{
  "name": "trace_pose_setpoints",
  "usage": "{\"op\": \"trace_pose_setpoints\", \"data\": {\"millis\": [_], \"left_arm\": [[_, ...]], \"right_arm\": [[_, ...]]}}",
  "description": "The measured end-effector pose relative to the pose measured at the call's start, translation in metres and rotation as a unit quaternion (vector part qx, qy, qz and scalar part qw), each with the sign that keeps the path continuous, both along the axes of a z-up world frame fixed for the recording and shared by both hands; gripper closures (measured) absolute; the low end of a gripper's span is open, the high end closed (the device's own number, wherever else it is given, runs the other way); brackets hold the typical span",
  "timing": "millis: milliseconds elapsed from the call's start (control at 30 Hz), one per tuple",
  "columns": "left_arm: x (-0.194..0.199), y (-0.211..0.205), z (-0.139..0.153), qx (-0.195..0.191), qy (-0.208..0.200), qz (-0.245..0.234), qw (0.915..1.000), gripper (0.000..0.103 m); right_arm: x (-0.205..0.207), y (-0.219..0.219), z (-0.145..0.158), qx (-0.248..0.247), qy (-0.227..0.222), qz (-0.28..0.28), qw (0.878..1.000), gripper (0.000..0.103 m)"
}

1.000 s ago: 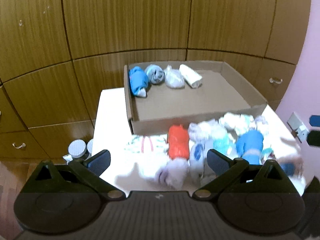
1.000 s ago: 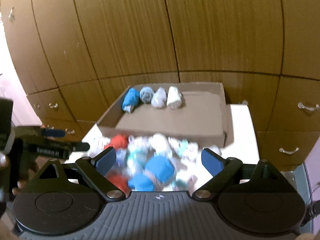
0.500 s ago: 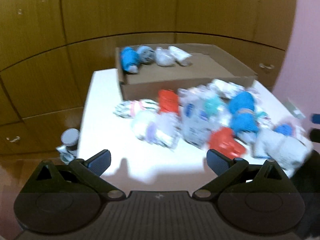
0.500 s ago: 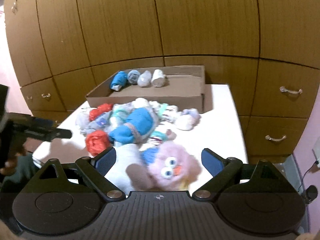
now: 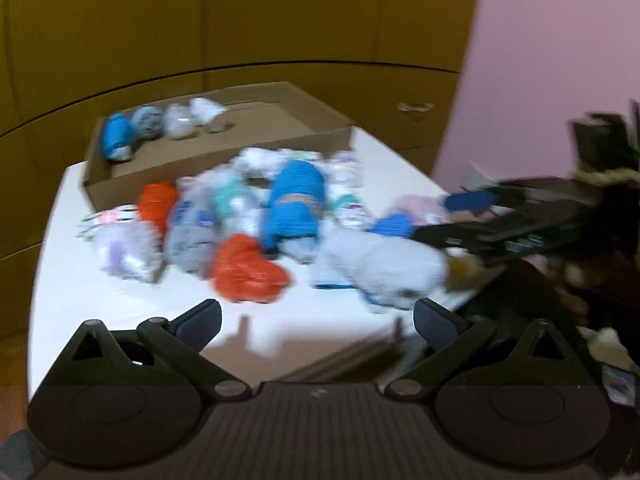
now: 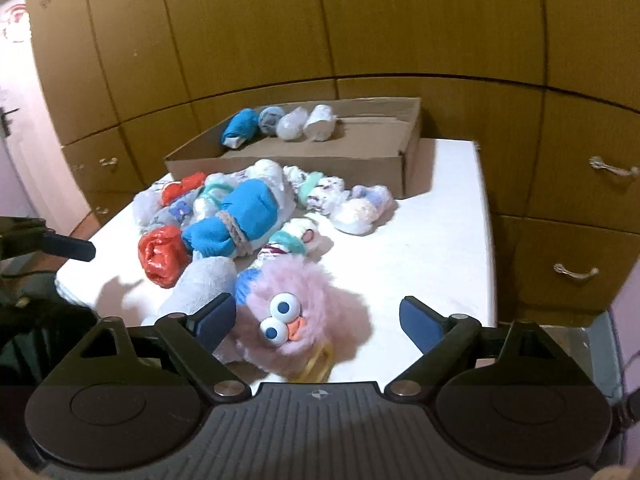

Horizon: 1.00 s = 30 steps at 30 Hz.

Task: Organize objects
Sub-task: 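Grasp the pink fluffy toy with right tool while left tool grasps grey sock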

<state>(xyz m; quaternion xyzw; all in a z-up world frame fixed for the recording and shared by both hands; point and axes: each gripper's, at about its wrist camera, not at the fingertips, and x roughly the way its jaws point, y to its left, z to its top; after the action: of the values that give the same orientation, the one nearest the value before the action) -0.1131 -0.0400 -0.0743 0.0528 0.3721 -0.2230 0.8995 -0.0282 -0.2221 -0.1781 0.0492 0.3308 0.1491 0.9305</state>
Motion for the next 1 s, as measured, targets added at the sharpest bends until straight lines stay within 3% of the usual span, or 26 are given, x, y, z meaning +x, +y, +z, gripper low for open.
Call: {"op": "trace_pose_setpoints", "data": {"millis": [100,200,300,500,700,1000], "left_arm": [[0.001,-0.017,-0.007,0.012,0.004,-0.021,0.9997,0.001],[0.007,-0.033,-0.013,0.024,0.006,-0.025,0.9994,0.001],[0.017,-0.046,-0.017,0.024,0.010,-0.027,0.9993,0.001],[0.035,-0.058,-0.021,0.027,0.010,-0.005,0.9996,0.001],[0.046,-0.062,-0.029,-0.007,0.044,0.052,0.9976,0.001],[0.047,-0.074,-0.036,0.005,0.043,0.087,0.9953,0.001]], "right_arm": [[0.009,0.001,-0.005,0.003,0.002,0.020,1.000,0.020],[0.016,0.002,-0.010,0.002,0.009,0.031,0.999,0.045],[0.015,0.000,-0.011,0.000,0.005,0.033,0.999,0.050],[0.005,-0.022,-0.007,0.015,-0.006,0.019,1.000,0.052],[-0.005,-0.044,-0.006,0.024,-0.015,-0.007,1.000,0.052],[-0.008,-0.050,-0.010,0.046,-0.022,-0.001,0.999,0.052]]}}
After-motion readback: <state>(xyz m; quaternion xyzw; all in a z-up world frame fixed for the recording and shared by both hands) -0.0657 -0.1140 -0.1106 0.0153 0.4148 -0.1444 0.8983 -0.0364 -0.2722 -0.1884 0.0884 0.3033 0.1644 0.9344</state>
